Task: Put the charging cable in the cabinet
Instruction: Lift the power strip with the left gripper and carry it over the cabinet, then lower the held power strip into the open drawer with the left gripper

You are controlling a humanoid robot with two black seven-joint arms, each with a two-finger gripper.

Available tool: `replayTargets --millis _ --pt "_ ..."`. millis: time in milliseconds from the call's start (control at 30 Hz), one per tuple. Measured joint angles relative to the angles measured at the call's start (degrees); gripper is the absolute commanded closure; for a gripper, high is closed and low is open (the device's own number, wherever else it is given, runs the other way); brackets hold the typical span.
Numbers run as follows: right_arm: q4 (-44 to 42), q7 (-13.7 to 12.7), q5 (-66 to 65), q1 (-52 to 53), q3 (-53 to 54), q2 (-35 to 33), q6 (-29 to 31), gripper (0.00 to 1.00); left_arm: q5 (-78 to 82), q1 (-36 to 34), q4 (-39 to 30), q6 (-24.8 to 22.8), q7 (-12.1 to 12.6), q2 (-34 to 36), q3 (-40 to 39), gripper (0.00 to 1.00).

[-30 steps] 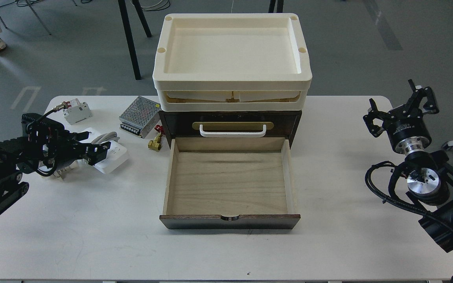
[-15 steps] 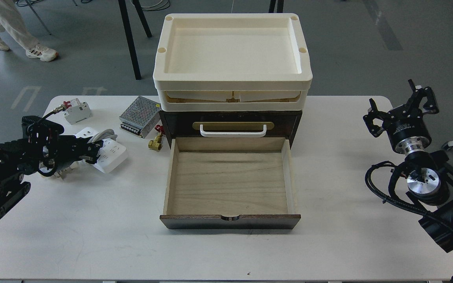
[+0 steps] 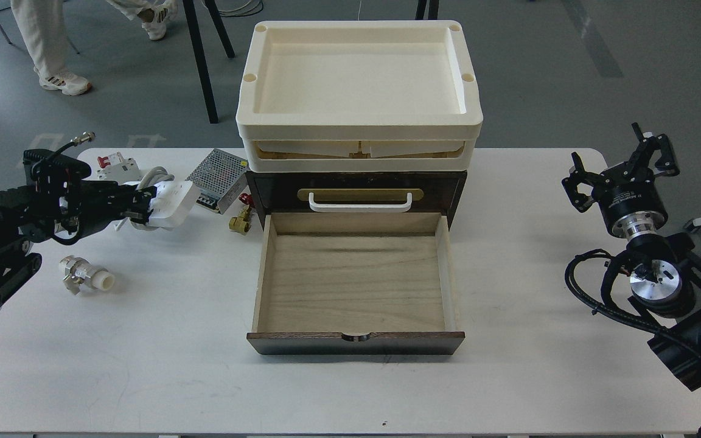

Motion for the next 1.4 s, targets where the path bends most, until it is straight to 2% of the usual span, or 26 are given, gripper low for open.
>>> replayTargets --millis 167,367,500,600,733,800,1067,1267,1400 --pt "0.0 0.0 0.0 0.0 0.0 0.0 0.0 0.0 -0.1 -5.3 -4.3 -1.2 -0.3 7.1 0.0 1.0" --pt "0.1 0.0 0.0 0.0 0.0 0.0 0.0 0.0 -3.2 -15.0 -10.4 -6.6 -2.0 14.8 -0.9 1.0" --pt "0.2 0.0 0.0 0.0 0.0 0.0 0.0 0.0 -9.6 -22.2 -20.3 -11.6 -2.1 20.0 -1.0 1.0" --pt "0.2 0.0 0.0 0.0 -0.1 0.0 0.0 0.0 -13.8 -26.8 -31.9 -15.2 -0.4 24.1 -1.7 1.0" --pt "0.2 0.0 0.0 0.0 -0.1 0.0 0.0 0.0 -15.9 -29.8 -48.1 -18.3 4.3 27.8 -4.3 1.0" --pt "0.2 0.0 0.0 0.0 -0.1 0.0 0.0 0.0 -16.0 -30.2 -54.3 -19.2 5.3 28.6 -5.6 1.0" --pt "0.3 0.0 0.0 -0.1 -0.1 0.1 0.0 0.0 -16.0 -33.0 -68.4 -25.4 5.8 26.0 -7.0 1.0" --pt "0.2 0.0 0.0 0.0 -0.1 0.0 0.0 0.0 -15.9 -33.1 -69.7 -27.9 6.1 15.8 -6.5 1.0" --pt "0.2 0.0 0.0 0.0 -0.1 0.0 0.0 0.0 -15.8 -29.9 -69.8 -28.0 7.9 7.6 -6.3 1.0"
